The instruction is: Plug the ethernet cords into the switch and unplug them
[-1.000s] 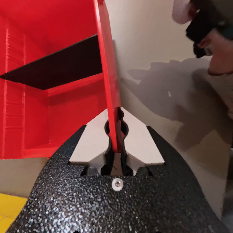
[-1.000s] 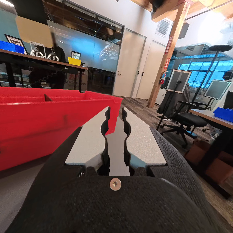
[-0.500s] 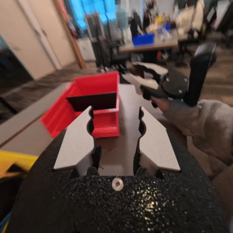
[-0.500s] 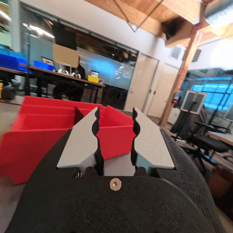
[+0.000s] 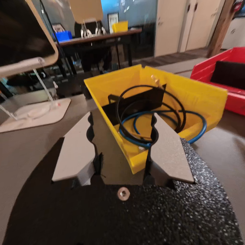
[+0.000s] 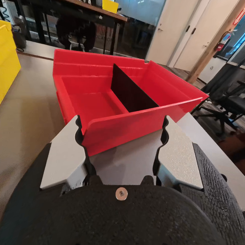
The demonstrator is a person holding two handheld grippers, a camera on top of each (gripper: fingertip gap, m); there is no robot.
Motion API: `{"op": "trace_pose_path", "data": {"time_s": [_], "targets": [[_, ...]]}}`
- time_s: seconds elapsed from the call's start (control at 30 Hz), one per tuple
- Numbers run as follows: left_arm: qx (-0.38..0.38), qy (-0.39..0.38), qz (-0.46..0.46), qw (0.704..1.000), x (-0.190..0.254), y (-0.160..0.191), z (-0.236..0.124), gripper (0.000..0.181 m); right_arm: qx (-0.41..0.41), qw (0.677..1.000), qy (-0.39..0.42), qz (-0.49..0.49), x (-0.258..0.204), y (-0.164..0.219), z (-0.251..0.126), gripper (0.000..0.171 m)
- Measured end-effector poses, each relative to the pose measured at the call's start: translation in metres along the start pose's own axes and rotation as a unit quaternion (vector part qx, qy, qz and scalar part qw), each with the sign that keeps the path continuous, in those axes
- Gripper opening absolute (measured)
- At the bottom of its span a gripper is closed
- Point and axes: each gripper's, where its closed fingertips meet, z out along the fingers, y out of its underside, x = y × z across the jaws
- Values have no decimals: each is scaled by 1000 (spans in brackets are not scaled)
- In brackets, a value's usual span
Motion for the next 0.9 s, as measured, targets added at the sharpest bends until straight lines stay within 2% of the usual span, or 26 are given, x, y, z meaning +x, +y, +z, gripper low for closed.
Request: {"op": "trace_pose_path", "data": {"time_s": [0.13, 0.23, 0.3, 0.37, 0.4, 0.5, 0.63, 0.9], "targets": [[-54, -1, -16, 998, -9, 28, 11, 82, -26, 1000, 3, 0, 21, 8, -4, 112], [-85, 12, -25, 996, -15, 43, 12, 68, -41, 999, 23, 6, 52, 19, -12, 98], [-99, 40, -47, 993, -14, 51, 12, 61, -43, 998, 35, 5, 74, 27, -16, 74], [-99, 63, -65, 991, -12, 51, 12, 41, -38, 998, 41, 8, 94, 33, -18, 37], [-98, 68, -59, 991, -12, 51, 12, 26, -34, 998, 50, 17, 104, 35, -18, 30], [-98, 28, -29, 994, -32, 53, 10, 13, -27, 997, 60, 34, 127, 38, -15, 17], [-100, -1, -12, 995, -58, 57, 5, 4, -17, 999, 46, 15, 138, 40, -9, 6], [-102, -35, -9, 994, -103, 65, -21, 4, -3, 1000, 15, -11, 143, 41, -7, 6]]}}
